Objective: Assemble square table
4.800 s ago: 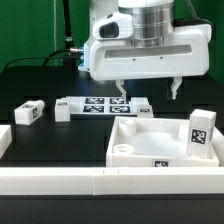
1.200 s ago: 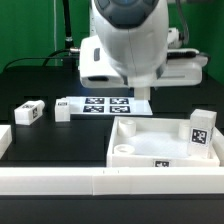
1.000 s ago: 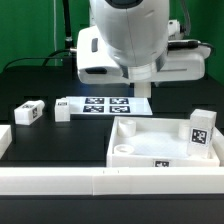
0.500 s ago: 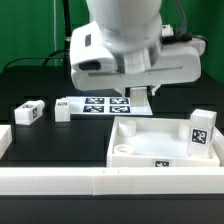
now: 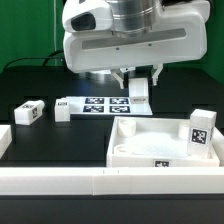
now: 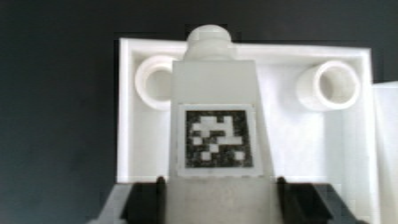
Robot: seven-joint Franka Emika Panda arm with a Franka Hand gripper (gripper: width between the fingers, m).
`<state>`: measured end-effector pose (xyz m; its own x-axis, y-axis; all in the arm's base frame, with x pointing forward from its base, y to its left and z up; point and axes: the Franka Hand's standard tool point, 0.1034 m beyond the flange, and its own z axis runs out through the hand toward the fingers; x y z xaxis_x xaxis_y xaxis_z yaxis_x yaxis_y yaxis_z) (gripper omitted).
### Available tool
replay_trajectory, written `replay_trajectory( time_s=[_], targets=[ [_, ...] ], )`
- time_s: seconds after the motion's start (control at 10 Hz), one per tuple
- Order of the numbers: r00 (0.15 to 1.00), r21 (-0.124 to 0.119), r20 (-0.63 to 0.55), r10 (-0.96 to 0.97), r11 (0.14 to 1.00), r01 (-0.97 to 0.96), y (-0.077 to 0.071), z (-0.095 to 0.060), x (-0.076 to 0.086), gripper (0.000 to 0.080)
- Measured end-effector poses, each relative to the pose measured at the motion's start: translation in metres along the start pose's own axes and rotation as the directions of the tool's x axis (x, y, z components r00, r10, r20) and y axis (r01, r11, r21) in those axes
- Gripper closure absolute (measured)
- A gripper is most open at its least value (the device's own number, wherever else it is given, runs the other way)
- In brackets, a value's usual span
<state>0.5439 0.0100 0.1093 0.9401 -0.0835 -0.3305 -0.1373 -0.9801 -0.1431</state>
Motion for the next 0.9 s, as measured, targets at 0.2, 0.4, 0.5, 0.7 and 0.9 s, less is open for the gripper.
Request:
replay_trajectory(
  time_s=[0.2, 0.4, 0.5, 0.7, 0.9],
  targets=[
    [0.985, -0.019, -0.171, -0.009, 1.0, 0.006, 0.004, -0.005, 0.011, 0.0514],
    [0.954, -0.047, -0.293, -0.067, 0.997, 0.056, 0.007, -0.02, 0.022, 0.0514],
    [0.941, -0.053, -0.329, -0.076, 0.997, 0.062, 0.007, -0.028, 0.027, 0.0514],
    [0.878, -0.08, -0.471, -0.086, 0.995, 0.054, 0.011, -0.033, 0.035, 0.0512],
    [0.818, -0.103, -0.567, -0.092, 0.994, 0.04, 0.017, -0.034, 0.039, 0.0512]
  ],
)
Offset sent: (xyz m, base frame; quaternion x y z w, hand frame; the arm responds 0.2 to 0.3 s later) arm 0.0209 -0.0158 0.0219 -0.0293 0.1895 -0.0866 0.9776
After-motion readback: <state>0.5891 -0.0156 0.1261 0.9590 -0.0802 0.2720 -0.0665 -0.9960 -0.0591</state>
